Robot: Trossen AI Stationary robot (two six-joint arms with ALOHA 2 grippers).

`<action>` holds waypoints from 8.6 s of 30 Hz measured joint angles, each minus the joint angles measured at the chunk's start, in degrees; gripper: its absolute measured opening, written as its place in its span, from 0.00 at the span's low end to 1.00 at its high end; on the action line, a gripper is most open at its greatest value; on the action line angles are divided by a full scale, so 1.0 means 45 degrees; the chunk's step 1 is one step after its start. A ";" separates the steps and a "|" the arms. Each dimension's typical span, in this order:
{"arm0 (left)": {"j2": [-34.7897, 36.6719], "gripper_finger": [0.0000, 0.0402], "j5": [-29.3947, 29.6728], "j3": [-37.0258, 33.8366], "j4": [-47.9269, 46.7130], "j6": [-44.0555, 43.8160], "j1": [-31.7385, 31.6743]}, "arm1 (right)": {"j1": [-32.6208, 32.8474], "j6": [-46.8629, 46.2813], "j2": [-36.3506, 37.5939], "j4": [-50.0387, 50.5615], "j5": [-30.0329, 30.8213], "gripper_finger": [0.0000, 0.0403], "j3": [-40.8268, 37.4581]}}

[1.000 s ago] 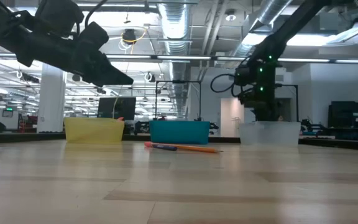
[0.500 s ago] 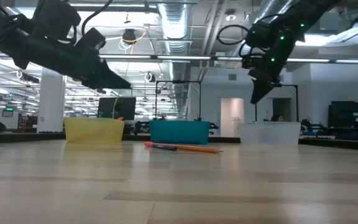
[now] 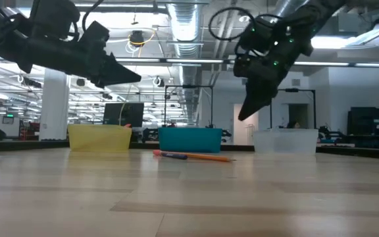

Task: Sort crayons/erasers/pens/pencils in bins
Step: Put the orange pencil into the transparent yellow bin, then put the purple pen into the transparent blue bin

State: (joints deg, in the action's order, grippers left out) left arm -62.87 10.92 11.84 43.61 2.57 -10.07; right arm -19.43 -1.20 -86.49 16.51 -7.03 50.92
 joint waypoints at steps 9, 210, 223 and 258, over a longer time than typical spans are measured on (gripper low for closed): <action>0.0000 0.00 0.0015 -0.0005 -0.0487 -0.0226 -0.0291 | 0.2927 -0.3074 -0.2042 0.0344 0.0919 0.38 0.1397; -0.2219 0.02 -0.2694 1.0645 -1.7140 0.1125 -0.8455 | 0.1934 0.0715 -0.2099 -0.8792 0.0910 0.04 0.0888; -0.4281 0.02 -0.3886 1.0428 -1.6093 0.1375 -0.9708 | 0.2068 0.1064 -0.2101 -0.8650 0.0899 0.01 0.0888; -0.4080 0.21 -0.3562 0.8723 -1.5270 0.0652 -0.9714 | 0.2063 0.1422 -0.2097 -0.8426 0.0889 0.01 0.0888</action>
State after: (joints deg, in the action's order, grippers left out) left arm -81.23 -5.11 51.09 -25.10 5.50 -53.78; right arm -10.15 5.19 -95.92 -21.41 -3.03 54.92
